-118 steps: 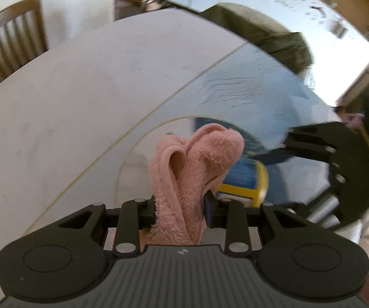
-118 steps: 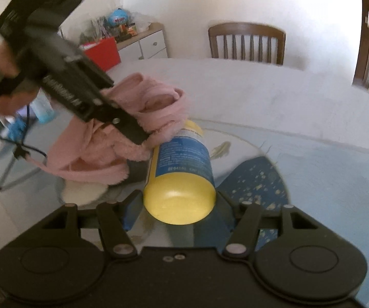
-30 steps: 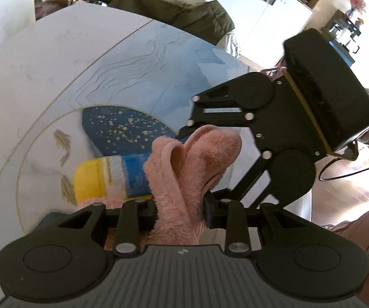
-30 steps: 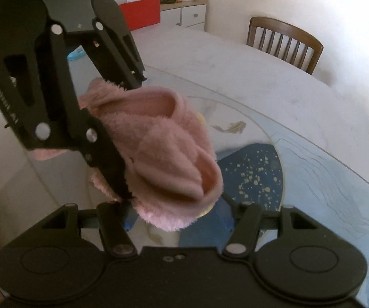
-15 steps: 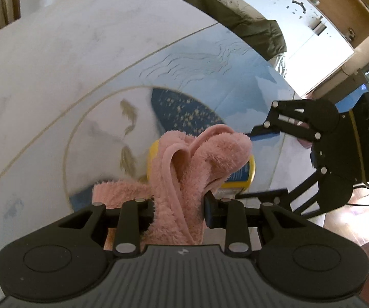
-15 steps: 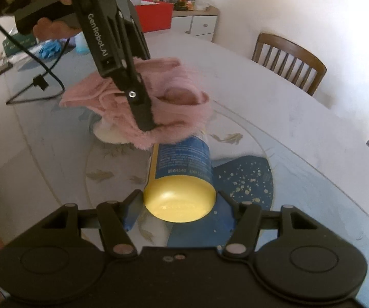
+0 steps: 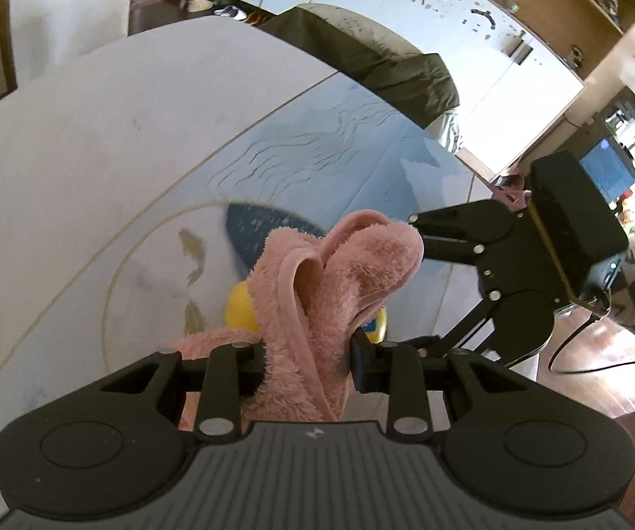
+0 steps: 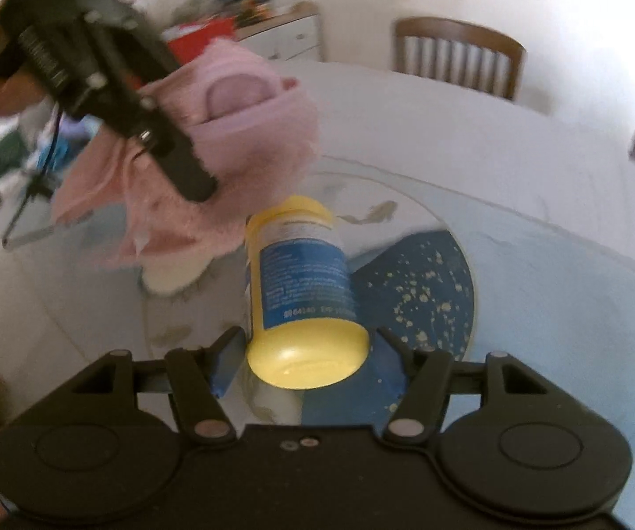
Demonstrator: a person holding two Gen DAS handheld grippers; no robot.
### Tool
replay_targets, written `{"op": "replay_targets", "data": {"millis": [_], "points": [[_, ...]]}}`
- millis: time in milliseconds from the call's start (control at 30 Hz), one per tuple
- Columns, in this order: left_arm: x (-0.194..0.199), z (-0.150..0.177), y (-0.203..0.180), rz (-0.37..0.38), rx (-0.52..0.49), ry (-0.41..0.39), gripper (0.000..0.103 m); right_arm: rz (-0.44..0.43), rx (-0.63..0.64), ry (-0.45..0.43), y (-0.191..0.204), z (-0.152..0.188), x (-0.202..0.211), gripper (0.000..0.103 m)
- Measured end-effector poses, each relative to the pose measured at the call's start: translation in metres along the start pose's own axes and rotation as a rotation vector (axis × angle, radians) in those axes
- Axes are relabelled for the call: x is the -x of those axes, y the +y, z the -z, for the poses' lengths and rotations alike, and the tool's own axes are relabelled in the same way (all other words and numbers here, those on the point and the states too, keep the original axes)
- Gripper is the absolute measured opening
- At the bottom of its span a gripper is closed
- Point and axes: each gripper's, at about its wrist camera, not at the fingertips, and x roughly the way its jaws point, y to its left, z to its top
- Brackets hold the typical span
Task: Clean container
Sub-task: 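Wipe the bottle with the towel while the right tool tilts the bottle, then wipe the bottle cap and body with the towel in the left tool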
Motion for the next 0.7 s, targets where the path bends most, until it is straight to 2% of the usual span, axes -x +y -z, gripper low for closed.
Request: {"op": "replay_targets", "data": {"millis": [100, 167, 300, 367, 533, 700], "points": [[-0.009, -0.013, -0.016, 0.011, -0.047, 0.009, 0.030, -0.019, -0.083, -0.015, -0.008, 0.000, 0.001, 0.064], [-0.017, -0.020, -0.028, 0.024, -0.076, 0.016, 0.030, -0.017, -0.092, -0.023, -0.008, 0.000, 0.000, 0.064], [-0.036, -0.030, -0.046, 0.050, -0.119, 0.049, 0.030, -0.004, -0.029, -0.037, 0.004, -0.001, -0.003, 0.064], [-0.047, -0.030, -0.049, 0.038, -0.125, 0.078, 0.030, 0.001, 0.012, -0.042, 0.011, -0.001, -0.002, 0.063], [-0.054, -0.025, -0.038, 0.004, -0.092, 0.097, 0.030, 0.011, 0.083, -0.046, 0.023, -0.002, 0.001, 0.061], [-0.042, -0.017, -0.009, -0.033, 0.004, 0.082, 0.030, 0.039, 0.164, -0.034, 0.034, 0.001, -0.002, 0.060]]}}
